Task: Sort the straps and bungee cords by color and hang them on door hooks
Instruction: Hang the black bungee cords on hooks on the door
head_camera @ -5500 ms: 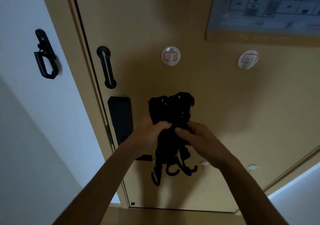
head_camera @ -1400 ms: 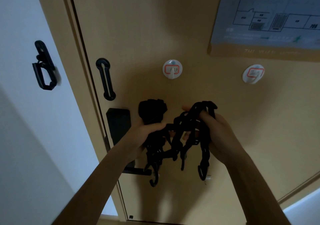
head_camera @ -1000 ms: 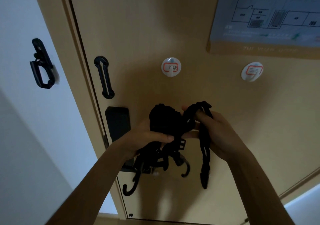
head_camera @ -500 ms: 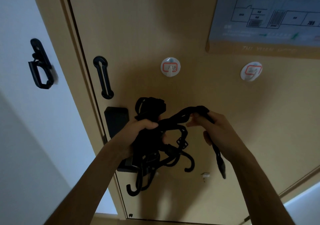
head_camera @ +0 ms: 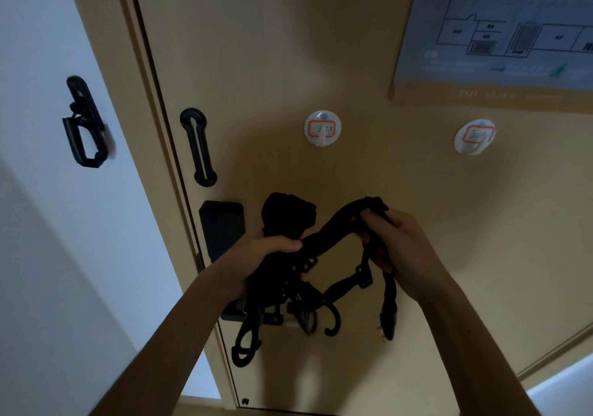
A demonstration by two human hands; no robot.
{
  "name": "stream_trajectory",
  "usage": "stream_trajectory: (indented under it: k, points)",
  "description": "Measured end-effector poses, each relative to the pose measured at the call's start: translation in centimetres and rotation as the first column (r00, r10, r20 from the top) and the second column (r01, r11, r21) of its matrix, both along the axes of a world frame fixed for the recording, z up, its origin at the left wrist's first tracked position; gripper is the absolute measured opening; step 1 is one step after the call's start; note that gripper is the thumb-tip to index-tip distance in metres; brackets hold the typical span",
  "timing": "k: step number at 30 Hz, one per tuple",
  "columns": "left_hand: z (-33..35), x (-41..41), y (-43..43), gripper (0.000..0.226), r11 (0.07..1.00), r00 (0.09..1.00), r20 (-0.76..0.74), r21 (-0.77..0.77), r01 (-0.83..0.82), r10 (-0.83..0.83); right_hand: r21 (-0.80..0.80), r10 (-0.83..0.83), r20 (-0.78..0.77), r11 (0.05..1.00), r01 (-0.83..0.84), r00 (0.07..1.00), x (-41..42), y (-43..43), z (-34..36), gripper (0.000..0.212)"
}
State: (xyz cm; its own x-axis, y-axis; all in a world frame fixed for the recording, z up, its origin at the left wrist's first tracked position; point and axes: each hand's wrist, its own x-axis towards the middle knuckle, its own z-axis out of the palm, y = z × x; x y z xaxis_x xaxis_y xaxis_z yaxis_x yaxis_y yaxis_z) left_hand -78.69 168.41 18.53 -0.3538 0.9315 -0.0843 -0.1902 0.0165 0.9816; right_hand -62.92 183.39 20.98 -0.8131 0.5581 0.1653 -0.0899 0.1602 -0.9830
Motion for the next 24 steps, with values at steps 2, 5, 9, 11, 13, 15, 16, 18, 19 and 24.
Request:
stream_trajectory:
  k: [2,5,9,11,13,15,16,18,19,24]
  points:
    - [-0.3,-0.1,0.2,0.020,0.999,0.999,-0.004,-0.019,-0.044,0.044,0.006,-0.023,-0.027,1.000,0.024,0.999,-0.1,-0.3,0.3,0.047]
    - [-0.4,-0.2,0.2,0.013,0.998,0.999,-0.002,-0.030,-0.047,0.047,0.045,-0.059,-0.059,0.997,0.061,0.997,-0.3,-0.9,0.8,0.047]
    - [-0.3,0.1,0.2,0.024,0.991,0.990,0.097,-0.080,0.108,-0.100,0.009,-0.002,-0.077,1.000,0.003,0.997,-0.8,-1.0,0.5,0.032]
    - [-0.2,0.5,0.3,0.030,0.983,0.973,0.159,-0.058,0.176,-0.165,-0.002,0.057,-0.073,0.998,-0.057,0.996,-1.0,-1.0,0.2,0.047]
    - [-0.2,0.9,0.5,0.035,0.987,0.963,0.227,-0.038,0.159,-0.146,0.022,0.133,-0.074,0.991,-0.131,0.988,-1.1,-1.2,0.1,0.050]
    - [-0.4,1.1,0.8,0.043,0.994,0.956,0.276,-0.027,0.107,-0.096,0.060,0.166,-0.063,0.985,-0.162,0.984,-1.0,-1.3,0.3,0.047]
    - [-0.3,1.1,0.8,0.045,0.995,0.951,0.296,-0.019,0.093,-0.083,0.085,0.168,-0.052,0.983,-0.163,0.984,-1.0,-1.4,0.4,0.047]
    - [-0.3,1.3,0.8,0.032,0.995,0.946,0.311,0.009,0.095,-0.093,0.119,0.156,-0.036,0.981,-0.151,0.987,-1.1,-1.4,0.3,0.045]
    - [-0.4,1.5,0.9,0.024,0.994,0.947,0.302,0.028,0.106,-0.110,0.130,0.139,-0.031,0.982,-0.134,0.990,-1.2,-1.4,0.3,0.045]
    - [0.0,2.5,1.0,0.019,0.992,0.954,0.274,0.054,0.112,-0.122,0.076,0.098,-0.033,0.992,-0.095,0.995,-1.5,-1.0,0.0,0.053]
